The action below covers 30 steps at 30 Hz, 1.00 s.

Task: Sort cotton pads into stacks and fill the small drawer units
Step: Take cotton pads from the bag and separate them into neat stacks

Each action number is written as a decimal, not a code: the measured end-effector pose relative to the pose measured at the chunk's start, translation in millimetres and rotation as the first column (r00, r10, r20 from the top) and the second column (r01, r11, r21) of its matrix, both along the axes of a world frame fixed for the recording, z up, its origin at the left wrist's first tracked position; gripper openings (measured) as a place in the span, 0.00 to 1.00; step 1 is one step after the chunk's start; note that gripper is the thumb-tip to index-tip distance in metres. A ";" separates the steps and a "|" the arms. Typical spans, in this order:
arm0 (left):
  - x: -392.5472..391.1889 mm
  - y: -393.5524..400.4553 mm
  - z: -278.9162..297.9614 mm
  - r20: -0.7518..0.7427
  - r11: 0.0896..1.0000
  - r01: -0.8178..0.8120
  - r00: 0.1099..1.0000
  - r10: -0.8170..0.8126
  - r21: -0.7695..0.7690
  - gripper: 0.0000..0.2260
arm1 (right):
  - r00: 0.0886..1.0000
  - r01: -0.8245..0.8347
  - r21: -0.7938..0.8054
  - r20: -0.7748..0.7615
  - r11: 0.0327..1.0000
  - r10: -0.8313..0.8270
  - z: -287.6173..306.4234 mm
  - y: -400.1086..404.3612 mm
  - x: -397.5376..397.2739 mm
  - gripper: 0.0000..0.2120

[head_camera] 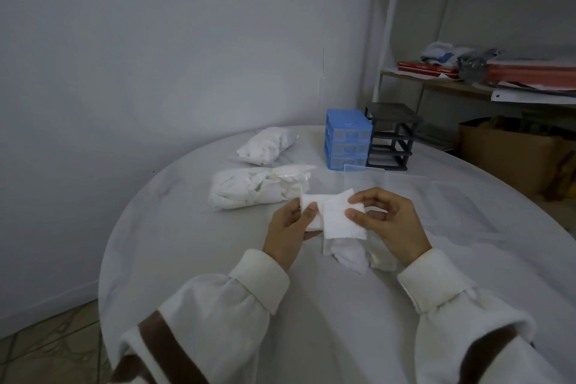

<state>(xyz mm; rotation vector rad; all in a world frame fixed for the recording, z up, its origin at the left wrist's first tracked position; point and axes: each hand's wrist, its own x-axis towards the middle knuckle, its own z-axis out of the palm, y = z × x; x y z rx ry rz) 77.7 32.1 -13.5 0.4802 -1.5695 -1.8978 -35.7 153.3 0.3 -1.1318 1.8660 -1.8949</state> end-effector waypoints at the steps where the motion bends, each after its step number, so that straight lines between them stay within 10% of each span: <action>1: 0.4 0.6 0.6 -0.003 1.000 0.009 1.000 -0.009 0.006 0.07 | 1.000 -0.014 0.003 0.008 1.000 0.014 0.8 -0.1 1.0 0.07; 30: -1.1 -3.6 0.9 -0.043 0.971 -0.041 0.998 0.052 0.237 0.09 | 0.910 -0.383 0.035 0.188 0.923 0.370 0.2 3.2 8.0 0.30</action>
